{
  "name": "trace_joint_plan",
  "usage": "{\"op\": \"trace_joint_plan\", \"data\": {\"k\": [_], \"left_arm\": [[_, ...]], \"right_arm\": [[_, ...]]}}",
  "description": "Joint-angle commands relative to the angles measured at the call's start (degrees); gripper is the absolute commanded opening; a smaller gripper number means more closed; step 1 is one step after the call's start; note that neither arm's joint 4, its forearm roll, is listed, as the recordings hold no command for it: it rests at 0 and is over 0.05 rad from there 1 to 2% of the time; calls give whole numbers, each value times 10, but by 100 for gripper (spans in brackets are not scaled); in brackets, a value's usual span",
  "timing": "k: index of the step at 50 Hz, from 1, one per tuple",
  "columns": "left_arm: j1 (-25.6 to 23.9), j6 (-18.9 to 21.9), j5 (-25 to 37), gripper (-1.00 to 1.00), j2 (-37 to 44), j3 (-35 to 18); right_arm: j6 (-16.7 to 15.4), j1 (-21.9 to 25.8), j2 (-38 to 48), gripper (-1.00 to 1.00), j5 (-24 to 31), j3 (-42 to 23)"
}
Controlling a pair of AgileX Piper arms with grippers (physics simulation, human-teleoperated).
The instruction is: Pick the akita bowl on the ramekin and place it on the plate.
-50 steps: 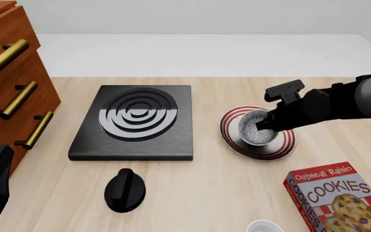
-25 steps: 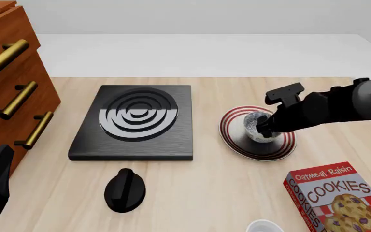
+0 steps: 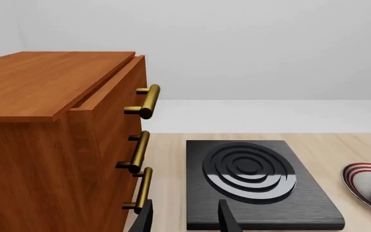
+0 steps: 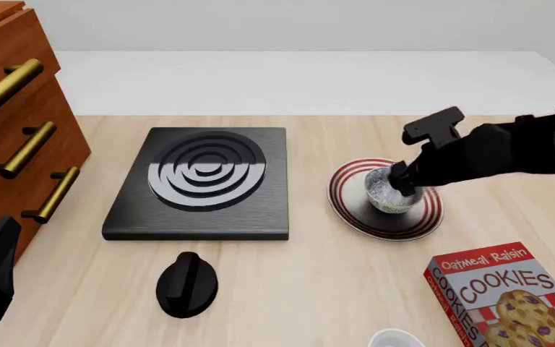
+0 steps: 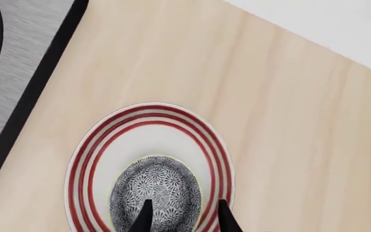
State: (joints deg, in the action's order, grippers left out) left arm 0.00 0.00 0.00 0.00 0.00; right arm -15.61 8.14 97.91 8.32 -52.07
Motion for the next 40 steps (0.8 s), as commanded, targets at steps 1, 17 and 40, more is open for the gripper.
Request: {"op": "trace_joint_plan", "data": {"k": [1,17,40], "left_arm": [[0,0,0,100,0,0],[0,0,0,100,0,0],[0,0,0,100,0,0]], "right_arm": [[-14,9,-48,100,13,3],[-32,11,-119,100,-28,48],[43,43,-237,100,-139,158]]}}
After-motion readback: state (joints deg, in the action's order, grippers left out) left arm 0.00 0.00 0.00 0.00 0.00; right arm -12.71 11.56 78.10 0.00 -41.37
